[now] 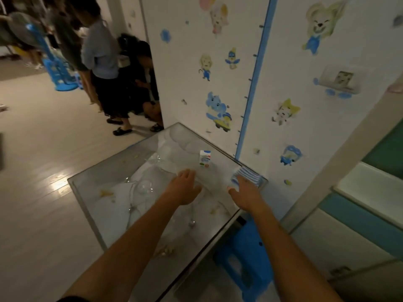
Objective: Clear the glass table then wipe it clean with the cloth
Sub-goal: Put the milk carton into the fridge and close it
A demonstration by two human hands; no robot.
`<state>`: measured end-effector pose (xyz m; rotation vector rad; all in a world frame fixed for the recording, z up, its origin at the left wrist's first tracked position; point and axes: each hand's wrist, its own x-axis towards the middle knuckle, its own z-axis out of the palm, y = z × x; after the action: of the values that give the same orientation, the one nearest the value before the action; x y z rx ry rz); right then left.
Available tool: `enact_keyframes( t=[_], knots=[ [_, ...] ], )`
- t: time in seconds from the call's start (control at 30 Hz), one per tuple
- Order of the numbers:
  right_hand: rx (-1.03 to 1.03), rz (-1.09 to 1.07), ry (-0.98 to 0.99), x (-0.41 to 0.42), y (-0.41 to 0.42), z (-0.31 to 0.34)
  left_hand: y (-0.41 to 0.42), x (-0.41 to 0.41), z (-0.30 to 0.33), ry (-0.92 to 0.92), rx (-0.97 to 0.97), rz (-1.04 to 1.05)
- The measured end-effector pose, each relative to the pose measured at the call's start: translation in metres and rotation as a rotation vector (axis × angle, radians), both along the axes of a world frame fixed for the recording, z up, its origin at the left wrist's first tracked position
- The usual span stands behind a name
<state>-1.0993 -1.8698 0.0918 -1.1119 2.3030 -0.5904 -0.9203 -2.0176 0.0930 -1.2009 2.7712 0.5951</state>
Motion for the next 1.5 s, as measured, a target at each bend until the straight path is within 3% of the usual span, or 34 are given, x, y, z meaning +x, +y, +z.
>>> enact_keyframes(
  t=[0.3,0.67,1.1,1.5],
  knots=[
    [0.015,0.144,0.017,-0.038,-0.065,-0.017,-0.022,-0.032,-0.010,-0.027,0.018,0.090],
    [0.120,0.170,0.017,-0.103,-0.184,-0.062,-0.142,-0.114,-0.059,-0.065,0.067,0.111],
    [0.198,0.139,-0.024,-0.165,-0.321,-0.146,-0.278,-0.198,-0.140,-0.133,0.095,0.035],
    [0.226,0.194,0.025,-0.176,-0.371,-0.215,-0.313,-0.234,-0.203,-0.180,0.145,-0.051]
  ],
)
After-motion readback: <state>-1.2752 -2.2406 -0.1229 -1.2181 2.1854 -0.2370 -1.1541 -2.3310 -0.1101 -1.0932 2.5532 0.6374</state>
